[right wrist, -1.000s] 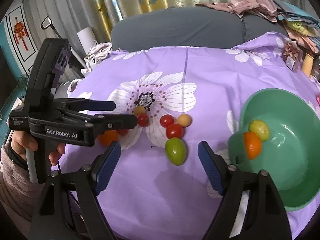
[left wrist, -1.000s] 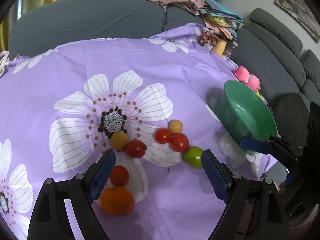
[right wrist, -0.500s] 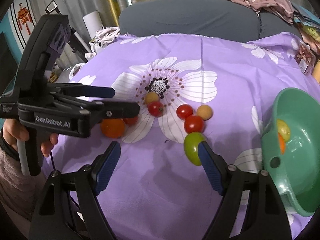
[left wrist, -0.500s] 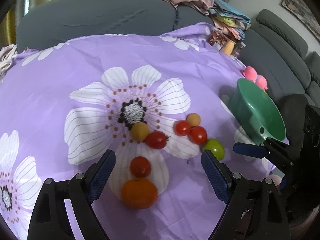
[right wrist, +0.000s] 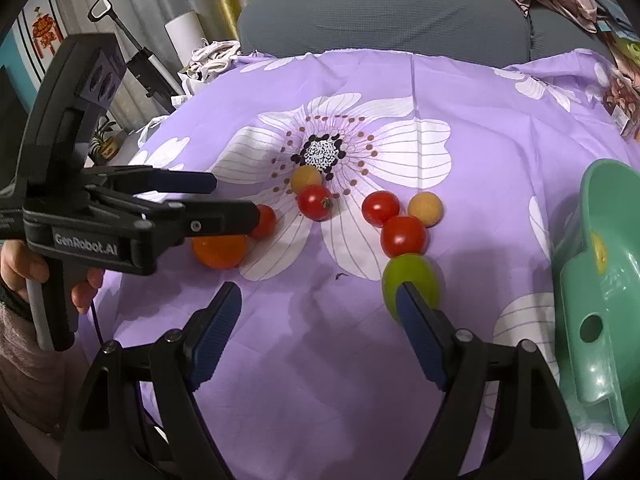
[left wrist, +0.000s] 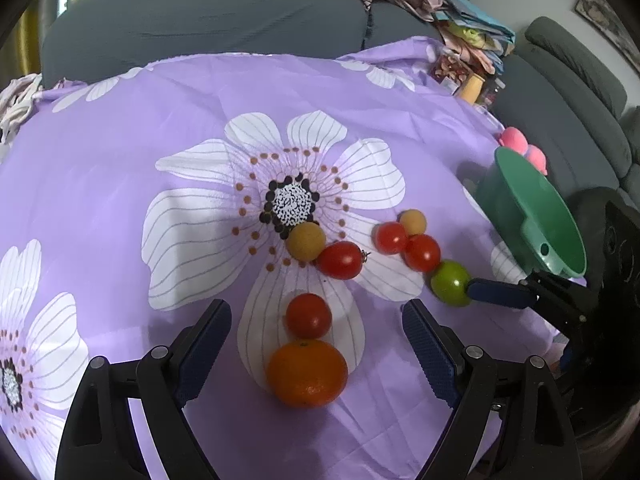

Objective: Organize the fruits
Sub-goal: 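Close the right gripper around a red tomato beside the green fruit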

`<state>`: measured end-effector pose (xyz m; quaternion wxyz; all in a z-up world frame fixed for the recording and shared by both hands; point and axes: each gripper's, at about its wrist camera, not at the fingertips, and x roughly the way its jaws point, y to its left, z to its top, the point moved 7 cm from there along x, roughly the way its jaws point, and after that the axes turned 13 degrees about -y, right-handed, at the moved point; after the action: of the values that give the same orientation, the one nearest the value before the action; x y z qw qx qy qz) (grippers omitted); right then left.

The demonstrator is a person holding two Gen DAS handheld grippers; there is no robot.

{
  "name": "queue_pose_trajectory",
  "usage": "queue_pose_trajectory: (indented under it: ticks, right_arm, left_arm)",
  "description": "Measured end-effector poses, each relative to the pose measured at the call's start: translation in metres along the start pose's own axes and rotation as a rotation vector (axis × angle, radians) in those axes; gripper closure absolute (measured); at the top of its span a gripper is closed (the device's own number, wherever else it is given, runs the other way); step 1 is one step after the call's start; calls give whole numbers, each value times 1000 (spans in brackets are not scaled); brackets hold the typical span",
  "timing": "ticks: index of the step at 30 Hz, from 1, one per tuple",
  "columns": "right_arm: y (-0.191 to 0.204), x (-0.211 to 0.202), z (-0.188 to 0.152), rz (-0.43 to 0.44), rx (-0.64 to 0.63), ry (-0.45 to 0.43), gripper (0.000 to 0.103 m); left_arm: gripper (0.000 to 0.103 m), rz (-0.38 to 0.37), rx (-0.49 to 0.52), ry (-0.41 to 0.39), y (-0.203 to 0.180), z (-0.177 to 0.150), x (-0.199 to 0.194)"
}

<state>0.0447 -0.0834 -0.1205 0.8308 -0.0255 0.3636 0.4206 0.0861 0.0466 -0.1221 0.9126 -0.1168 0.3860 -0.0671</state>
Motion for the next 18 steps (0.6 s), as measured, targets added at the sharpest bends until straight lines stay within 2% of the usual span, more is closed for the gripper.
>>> queue_pose_trajectory:
  ticks: [5, 9, 13, 18]
  right_arm:
    - [4, 0, 0, 31, 1, 3, 23]
    - [15, 2, 2, 91, 18, 1, 23]
    - [21, 11, 7, 114, 25, 5, 23]
    - [15, 25, 16, 69, -7, 16, 28]
  left_arm:
    - [16, -21, 11, 0, -5, -3, -2]
    - [16, -43, -10, -2, -5, -3, -5]
    - [16, -67, -35, -2, -3, -1, -6]
    - [16, -76, -61, 12, -1, 5, 0]
